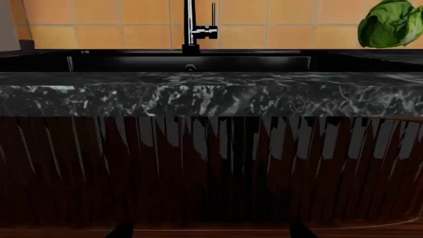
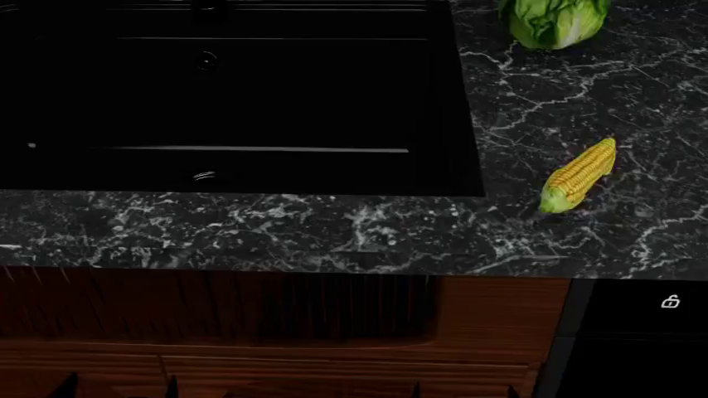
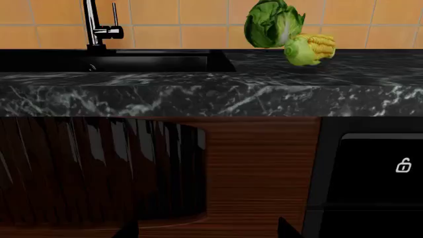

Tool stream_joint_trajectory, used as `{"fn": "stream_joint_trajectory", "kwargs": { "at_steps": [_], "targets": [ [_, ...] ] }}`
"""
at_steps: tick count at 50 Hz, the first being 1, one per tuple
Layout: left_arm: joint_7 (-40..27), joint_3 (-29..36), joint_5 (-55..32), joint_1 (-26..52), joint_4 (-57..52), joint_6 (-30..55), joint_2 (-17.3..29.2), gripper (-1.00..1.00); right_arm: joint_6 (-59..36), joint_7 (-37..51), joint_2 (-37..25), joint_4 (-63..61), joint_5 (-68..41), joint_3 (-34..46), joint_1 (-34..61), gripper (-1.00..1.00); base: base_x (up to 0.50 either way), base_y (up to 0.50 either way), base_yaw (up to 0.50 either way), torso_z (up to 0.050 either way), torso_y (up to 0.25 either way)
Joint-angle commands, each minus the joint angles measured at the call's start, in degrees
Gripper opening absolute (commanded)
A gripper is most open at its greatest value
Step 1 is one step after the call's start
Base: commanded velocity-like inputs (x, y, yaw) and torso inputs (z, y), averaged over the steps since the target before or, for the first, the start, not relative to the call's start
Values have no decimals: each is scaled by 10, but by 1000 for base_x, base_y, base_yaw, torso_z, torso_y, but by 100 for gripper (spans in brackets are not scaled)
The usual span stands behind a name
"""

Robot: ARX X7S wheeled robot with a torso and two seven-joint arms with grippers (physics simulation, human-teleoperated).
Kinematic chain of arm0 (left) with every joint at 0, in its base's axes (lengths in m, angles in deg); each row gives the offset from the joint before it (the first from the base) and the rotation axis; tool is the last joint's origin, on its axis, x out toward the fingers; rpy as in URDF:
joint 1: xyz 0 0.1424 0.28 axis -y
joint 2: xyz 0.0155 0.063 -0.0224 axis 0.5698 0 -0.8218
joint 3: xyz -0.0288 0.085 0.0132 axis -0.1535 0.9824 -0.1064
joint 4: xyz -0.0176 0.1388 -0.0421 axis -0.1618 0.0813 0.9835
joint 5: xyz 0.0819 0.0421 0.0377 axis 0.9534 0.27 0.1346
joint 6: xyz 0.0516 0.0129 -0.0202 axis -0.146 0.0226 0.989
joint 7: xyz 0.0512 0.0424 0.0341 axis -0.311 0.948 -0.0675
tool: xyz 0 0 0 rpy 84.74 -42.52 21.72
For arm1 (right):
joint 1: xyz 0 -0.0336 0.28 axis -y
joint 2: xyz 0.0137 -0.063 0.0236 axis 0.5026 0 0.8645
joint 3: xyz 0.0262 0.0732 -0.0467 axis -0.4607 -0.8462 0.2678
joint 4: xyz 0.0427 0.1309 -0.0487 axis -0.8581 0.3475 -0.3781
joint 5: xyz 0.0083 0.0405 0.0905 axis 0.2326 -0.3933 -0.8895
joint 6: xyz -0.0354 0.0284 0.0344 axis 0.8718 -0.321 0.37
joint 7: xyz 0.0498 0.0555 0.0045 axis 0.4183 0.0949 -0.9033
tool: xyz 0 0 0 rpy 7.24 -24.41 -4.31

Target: Pick the corn from the counter and place it in the sink

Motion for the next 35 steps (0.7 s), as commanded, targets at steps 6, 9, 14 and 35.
{"fn": "stream_joint_trajectory", "kwargs": {
  "at_steps": [6, 9, 14, 35],
  "targets": [
    [-55, 58, -48, 3, -2, -3, 48, 100, 1, 26, -22, 3, -17, 26, 2, 100, 0, 0, 0, 0, 0],
    [-57, 60, -49, 2, -4, -3, 50, 100, 2, 30, -26, 2, -21, 31, 1, 100, 0, 0, 0, 0, 0],
    [-59, 61, -59, -1, -8, -6, 52, 100, 3, 36, -31, 1, -26, 37, 0, 100, 0, 0, 0, 0, 0],
    [-66, 72, -82, -12, -19, -10, 67, 100, 6, 56, -46, -14, -43, 57, -7, 100, 0, 0, 0, 0, 0]
  ]
}}
